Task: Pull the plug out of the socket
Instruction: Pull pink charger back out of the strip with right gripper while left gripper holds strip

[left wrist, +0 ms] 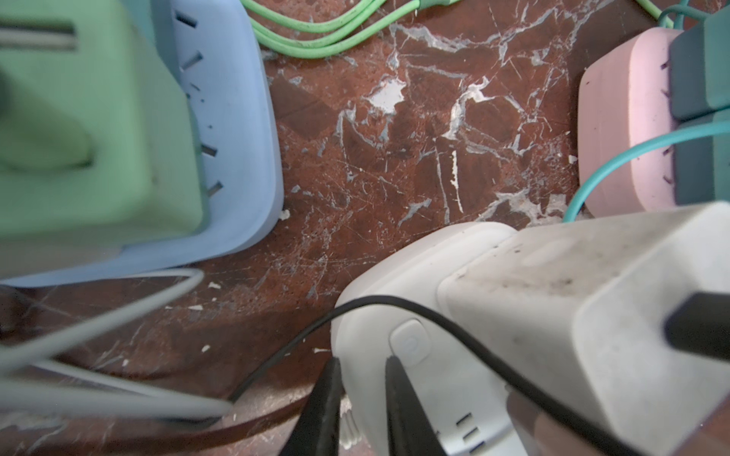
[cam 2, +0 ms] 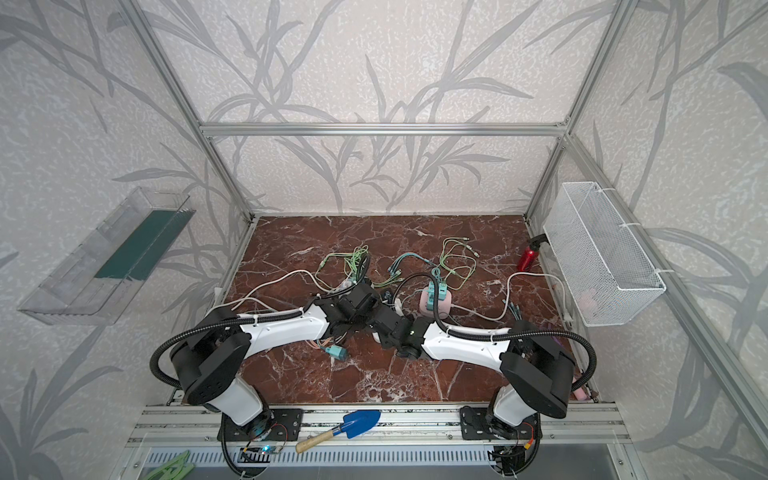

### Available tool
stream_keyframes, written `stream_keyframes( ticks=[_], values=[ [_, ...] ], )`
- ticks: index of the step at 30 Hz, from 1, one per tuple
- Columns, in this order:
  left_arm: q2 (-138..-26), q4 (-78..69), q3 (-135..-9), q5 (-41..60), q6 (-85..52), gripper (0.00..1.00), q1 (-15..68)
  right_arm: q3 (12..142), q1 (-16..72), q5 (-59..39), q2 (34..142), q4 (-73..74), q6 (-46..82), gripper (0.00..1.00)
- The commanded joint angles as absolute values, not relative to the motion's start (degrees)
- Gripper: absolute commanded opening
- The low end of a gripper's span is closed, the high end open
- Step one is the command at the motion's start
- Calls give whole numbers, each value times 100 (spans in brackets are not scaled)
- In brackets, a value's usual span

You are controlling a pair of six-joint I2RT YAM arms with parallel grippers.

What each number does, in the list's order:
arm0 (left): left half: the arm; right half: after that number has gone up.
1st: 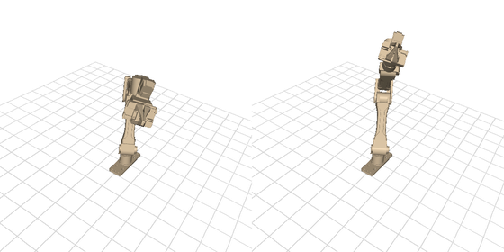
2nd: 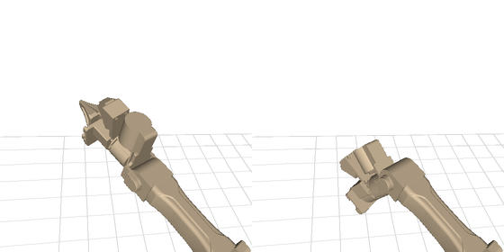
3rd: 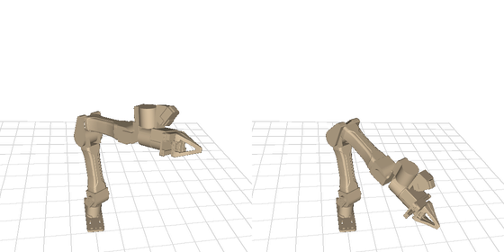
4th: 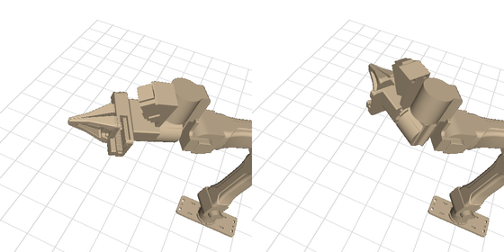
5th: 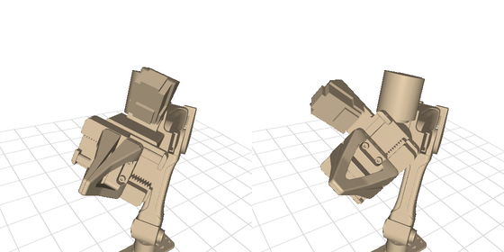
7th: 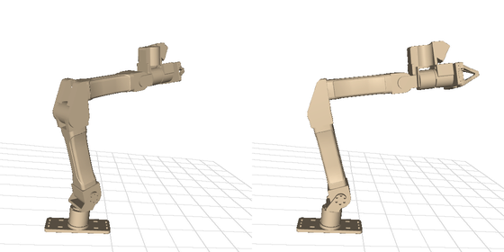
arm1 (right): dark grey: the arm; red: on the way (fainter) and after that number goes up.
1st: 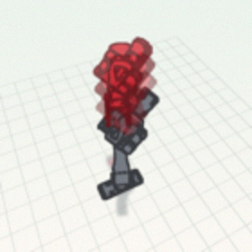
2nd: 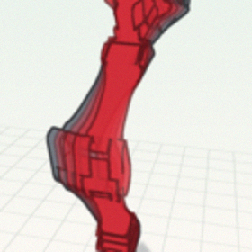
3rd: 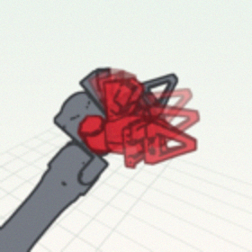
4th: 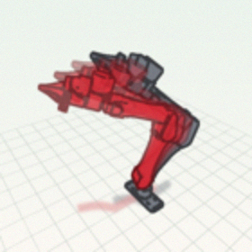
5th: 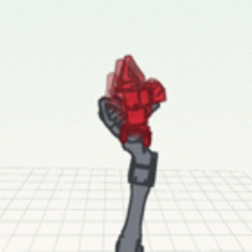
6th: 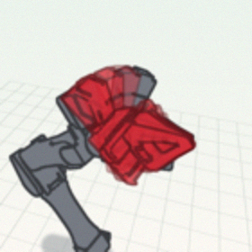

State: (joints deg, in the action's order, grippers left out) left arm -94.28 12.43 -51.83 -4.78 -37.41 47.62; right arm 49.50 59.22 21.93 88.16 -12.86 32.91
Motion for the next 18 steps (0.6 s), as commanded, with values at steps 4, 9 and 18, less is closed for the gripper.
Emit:
stream_keyframes(
  ticks=[4, 9, 18],
  values=[
    [-9607, 1804, -5093, -593, -3674, 22, 4790, 5072, 5893, 2163, 8810, -1432, 3312, 18],
    [-9531, 1713, -5036, -580, -3683, 22, 4790, 4904, 5897, 2176, 8548, -1422, 3313, 18],
    [-9335, 1506, -4972, -584, -3604, 24, 4793, 4370, 5957, 1923, 7853, -1266, 3540, 18]
  ],
)
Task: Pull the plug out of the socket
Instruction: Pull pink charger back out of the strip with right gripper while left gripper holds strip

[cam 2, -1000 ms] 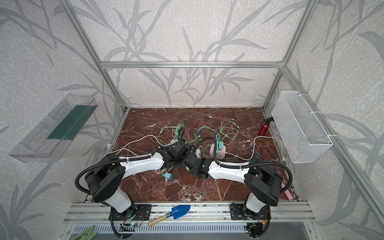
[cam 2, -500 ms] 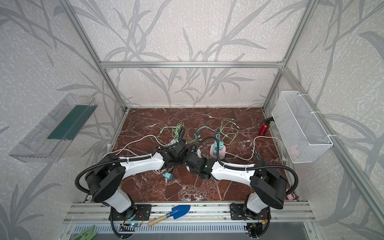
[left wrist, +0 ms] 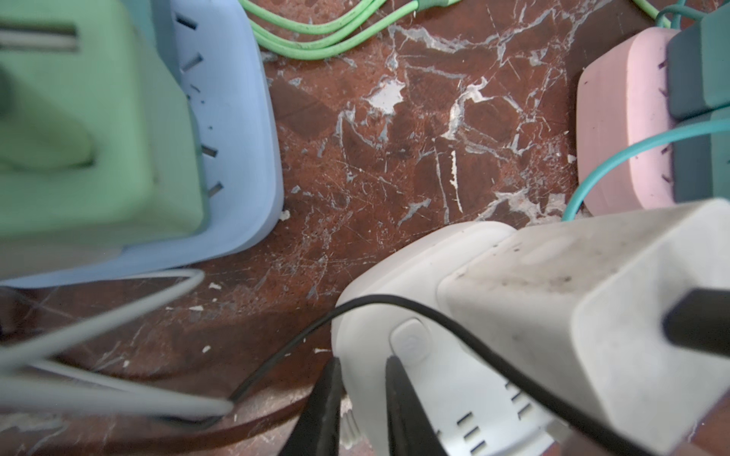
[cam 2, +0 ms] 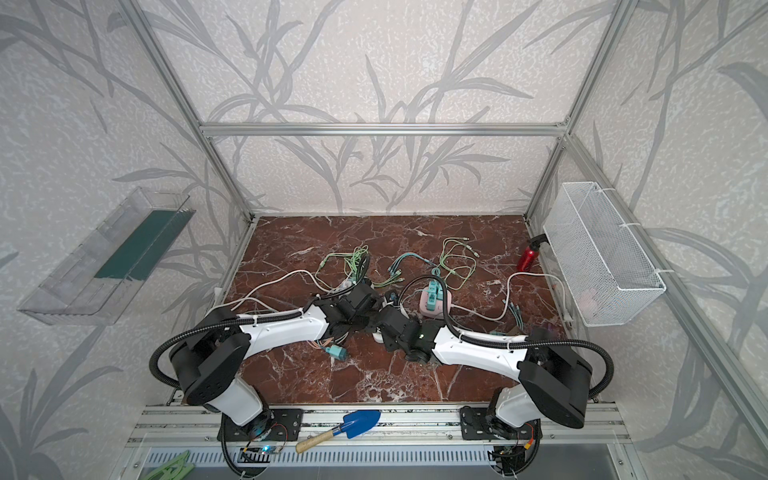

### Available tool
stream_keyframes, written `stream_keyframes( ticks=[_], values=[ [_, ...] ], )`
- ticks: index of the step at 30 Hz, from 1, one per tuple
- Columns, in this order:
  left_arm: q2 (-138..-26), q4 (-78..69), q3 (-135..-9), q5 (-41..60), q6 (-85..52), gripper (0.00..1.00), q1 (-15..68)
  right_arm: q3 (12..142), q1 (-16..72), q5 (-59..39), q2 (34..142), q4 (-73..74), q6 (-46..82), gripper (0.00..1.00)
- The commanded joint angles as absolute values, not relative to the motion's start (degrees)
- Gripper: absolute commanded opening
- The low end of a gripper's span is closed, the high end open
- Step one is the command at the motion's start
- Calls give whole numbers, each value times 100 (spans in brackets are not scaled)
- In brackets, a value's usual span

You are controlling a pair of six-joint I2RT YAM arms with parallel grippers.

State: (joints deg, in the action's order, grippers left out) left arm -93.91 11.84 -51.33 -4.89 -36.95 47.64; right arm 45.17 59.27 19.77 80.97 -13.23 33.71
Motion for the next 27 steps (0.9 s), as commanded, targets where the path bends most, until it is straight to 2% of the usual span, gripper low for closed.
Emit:
stream_keyframes(
  ticks=[1, 8, 15, 27],
  values=[
    [-9313, 1503, -4967, -590, -3595, 24, 4790, 4291, 5972, 1909, 7772, -1250, 3614, 18],
    [-9093, 1306, -4825, -590, -3551, 26, 4790, 3660, 6037, 1671, 7306, -882, 4180, 19],
    [-8931, 1249, -4775, -598, -3489, 29, 4790, 3272, 6151, 1404, 7378, -392, 4709, 20],
    [-8789, 1129, -4700, -582, -3384, 32, 4790, 2859, 6283, 1329, 7385, -424, 5512, 21]
  ],
)
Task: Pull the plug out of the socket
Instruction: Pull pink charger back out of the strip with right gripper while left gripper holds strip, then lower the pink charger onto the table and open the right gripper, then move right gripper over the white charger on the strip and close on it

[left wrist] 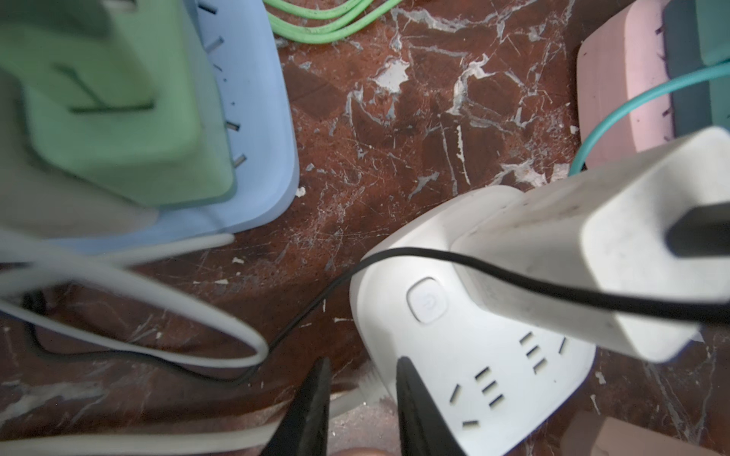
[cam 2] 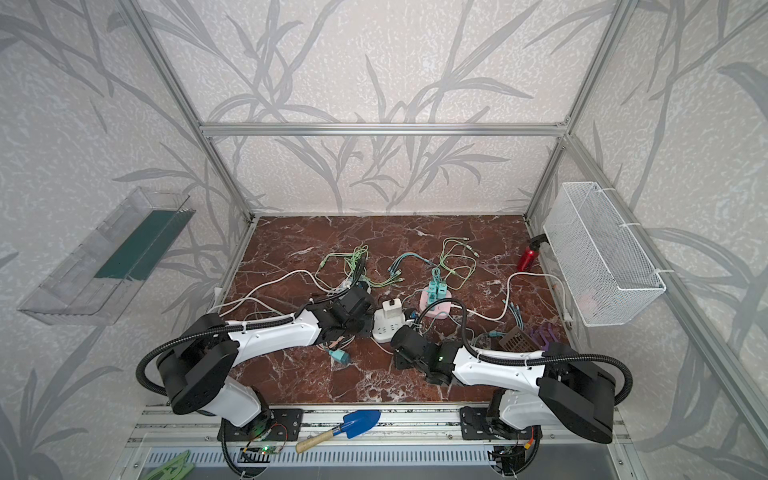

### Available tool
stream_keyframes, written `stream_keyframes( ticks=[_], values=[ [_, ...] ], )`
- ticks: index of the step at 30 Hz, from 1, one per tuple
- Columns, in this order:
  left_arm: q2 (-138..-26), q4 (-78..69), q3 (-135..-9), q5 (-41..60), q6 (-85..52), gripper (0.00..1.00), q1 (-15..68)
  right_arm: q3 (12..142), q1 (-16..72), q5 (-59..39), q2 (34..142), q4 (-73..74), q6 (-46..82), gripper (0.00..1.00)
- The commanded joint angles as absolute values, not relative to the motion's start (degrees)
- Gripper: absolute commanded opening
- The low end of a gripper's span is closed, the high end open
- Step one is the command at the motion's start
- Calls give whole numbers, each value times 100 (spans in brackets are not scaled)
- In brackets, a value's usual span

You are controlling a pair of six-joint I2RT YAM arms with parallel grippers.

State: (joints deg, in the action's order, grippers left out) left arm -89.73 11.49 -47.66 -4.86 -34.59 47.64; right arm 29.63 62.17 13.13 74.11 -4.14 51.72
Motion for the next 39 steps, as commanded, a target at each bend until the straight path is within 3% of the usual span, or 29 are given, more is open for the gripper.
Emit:
stream_keyframes(
  ticks=[1, 7, 15, 22, 25, 39],
  values=[
    [-8781, 1135, -4698, -581, -3375, 32, 4790, 2827, 6292, 1356, 7400, -431, 5564, 22],
    [-8666, 1050, -4650, -553, -3331, 34, 4790, 2663, 6300, 1434, 7262, -379, 5644, 27],
    [-8486, 943, -4535, -571, -3305, 39, 4792, 2584, 6300, 1804, 6817, -939, 5753, 53],
    [-8430, 910, -4483, -614, -3332, 42, 4790, 2684, 6302, 2148, 6388, -1497, 5435, 67],
    [-8365, 875, -4435, -649, -3348, 44, 4790, 2784, 6301, 2257, 6281, -1745, 5291, 78],
    [-8260, 801, -4339, -694, -3375, 46, 4790, 3150, 6396, 2713, 6224, -1685, 4314, 80]
  ],
)
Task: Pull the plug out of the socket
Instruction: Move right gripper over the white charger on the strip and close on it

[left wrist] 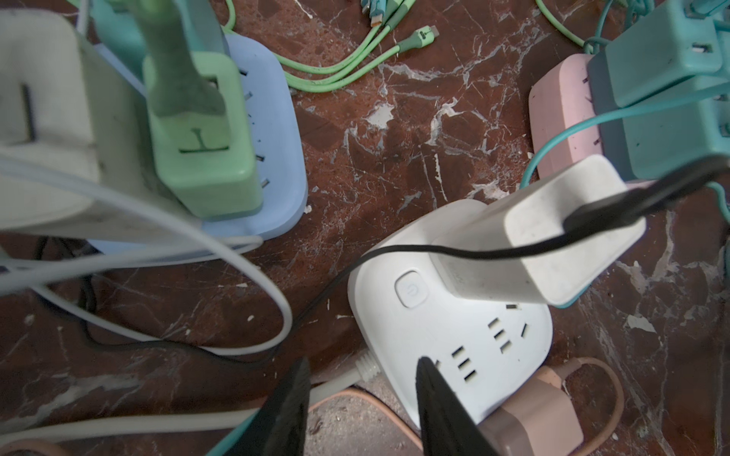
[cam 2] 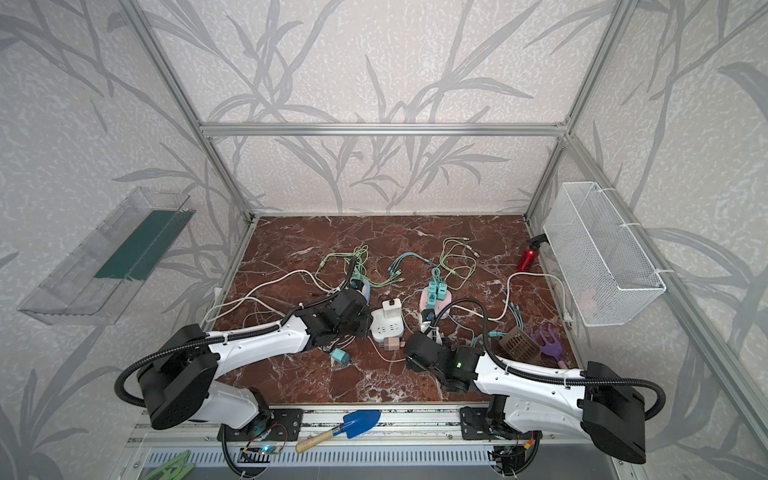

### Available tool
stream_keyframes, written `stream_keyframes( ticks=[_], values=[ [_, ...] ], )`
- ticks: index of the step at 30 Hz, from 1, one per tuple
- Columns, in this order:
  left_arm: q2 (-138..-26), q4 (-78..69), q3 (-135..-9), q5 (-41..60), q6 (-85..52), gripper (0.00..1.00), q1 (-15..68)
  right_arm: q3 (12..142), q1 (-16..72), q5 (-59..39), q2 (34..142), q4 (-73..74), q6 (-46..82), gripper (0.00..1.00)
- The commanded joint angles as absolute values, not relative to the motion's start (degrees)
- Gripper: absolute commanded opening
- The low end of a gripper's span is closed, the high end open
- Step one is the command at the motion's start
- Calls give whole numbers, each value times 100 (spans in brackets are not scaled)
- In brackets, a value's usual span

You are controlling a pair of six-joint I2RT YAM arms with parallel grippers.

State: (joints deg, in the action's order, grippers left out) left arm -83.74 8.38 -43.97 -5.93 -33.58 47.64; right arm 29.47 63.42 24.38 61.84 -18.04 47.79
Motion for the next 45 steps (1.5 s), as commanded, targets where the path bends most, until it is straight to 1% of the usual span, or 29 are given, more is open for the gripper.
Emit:
stream_keyframes(
  ticks=[1, 7, 13, 18, 22, 26, 28, 32, 37, 42, 45],
  values=[
    [-8260, 808, -4341, -690, -3370, 46, 4790, 3168, 6398, 2749, 6260, -1593, 4173, 80],
    [-8314, 780, -4346, -598, -3353, 45, 4790, 3223, 6399, 2938, 6514, -787, 3388, 84],
    [-8405, 753, -4355, -461, -3350, 43, 4794, 3263, 6347, 2802, 6807, -51, 2752, 90],
    [-8411, 739, -4336, -438, -3360, 43, 4797, 3364, 6037, 2301, 7150, 294, 2540, 91],
    [-8386, 743, -4293, -458, -3383, 43, 4790, 3355, 5920, 2105, 7365, 663, 2338, 91],
    [-8369, 734, -4264, -468, -3401, 44, 4790, 3426, 5897, 2132, 7643, 854, 2206, 91],
    [-8374, 738, -4269, -480, -3406, 44, 4791, 3428, 5726, 2077, 7770, 1011, 2159, 88],
    [-8394, 738, -4253, -464, -3402, 44, 4790, 3500, 5664, 2097, 7998, 1277, 1988, 86],
    [-8410, 711, -4223, -484, -3445, 44, 4785, 3660, 5582, 2105, 8315, 1358, 1944, 81],
    [-8446, 699, -4216, -493, -3469, 44, 4781, 3776, 5529, 2101, 8553, 1494, 1923, 80],
    [-8477, 708, -4219, -508, -3511, 44, 4776, 3832, 5467, 2110, 8663, 1509, 1955, 78]
  ],
)
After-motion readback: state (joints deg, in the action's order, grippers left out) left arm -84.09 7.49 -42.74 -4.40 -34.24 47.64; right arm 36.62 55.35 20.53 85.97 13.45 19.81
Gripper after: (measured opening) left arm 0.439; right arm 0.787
